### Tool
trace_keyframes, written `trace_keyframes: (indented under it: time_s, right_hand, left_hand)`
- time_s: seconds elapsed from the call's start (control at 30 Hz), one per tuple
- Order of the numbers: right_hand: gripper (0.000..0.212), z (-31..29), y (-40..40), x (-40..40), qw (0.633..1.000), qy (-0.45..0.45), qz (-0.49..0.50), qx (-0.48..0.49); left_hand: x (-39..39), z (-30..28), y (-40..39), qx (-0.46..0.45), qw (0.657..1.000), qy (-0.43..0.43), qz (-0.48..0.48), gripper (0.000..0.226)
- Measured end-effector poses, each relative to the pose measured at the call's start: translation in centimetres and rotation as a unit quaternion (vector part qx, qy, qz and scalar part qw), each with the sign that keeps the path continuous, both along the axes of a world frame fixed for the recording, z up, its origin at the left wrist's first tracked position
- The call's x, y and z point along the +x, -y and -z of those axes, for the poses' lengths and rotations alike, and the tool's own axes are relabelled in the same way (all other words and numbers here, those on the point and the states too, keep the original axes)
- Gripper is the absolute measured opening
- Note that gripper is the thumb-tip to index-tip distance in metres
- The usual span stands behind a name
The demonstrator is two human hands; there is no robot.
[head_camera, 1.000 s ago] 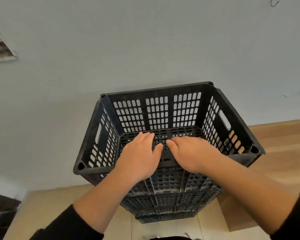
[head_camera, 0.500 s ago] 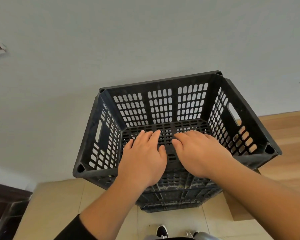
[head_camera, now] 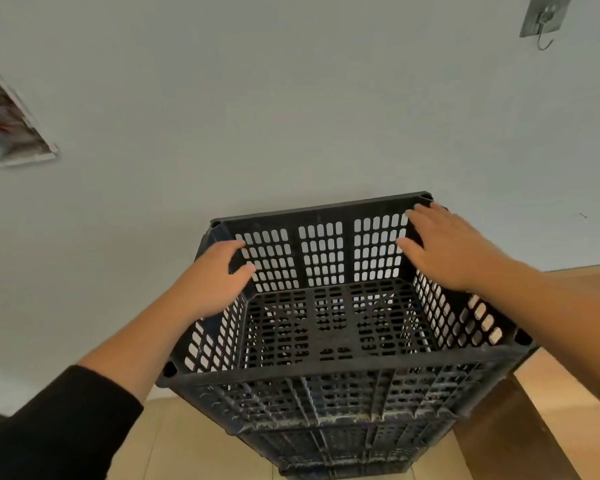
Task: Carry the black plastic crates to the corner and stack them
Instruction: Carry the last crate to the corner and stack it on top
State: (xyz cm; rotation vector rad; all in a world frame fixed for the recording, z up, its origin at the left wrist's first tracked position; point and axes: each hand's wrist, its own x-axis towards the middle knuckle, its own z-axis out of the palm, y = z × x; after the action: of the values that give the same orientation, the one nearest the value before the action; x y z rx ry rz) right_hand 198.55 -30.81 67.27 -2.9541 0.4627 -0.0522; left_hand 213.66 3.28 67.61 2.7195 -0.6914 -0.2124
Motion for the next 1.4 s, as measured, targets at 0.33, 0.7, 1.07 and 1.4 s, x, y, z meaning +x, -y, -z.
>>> trace_keyframes:
  time_s: [0.33, 0.7, 1.07, 1.4]
  right_hand:
    - [0.087, 4.3, 6.0, 1.1, 0.995, -0.082, 0.047, -0.018]
    - [0.095, 4.3, 5.8, 1.3, 0.996, -0.078, 0.042, -0.02]
    - [0.095, 4.4, 6.0, 1.3, 0.993, -0.089, 0.046, -0.064]
    - [0.078, 1.9, -2.4, 10.0, 0.996, -0.005, -0.077, -0.051]
  left_hand:
    - [6.1, 4.3, -2.1, 0.116, 0.991, 0.068, -0.001, 0.09]
    - [6.7, 5.4, -2.0, 0.119, 0.989, 0.083, 0.001, 0.09]
    - [6.9, 5.9, -2.2, 0.166, 0.98, 0.112, 0.002, 0.082]
    - [7.2, 3.0, 7.6, 0.093, 0.985, 0.118, 0.088, 0.075]
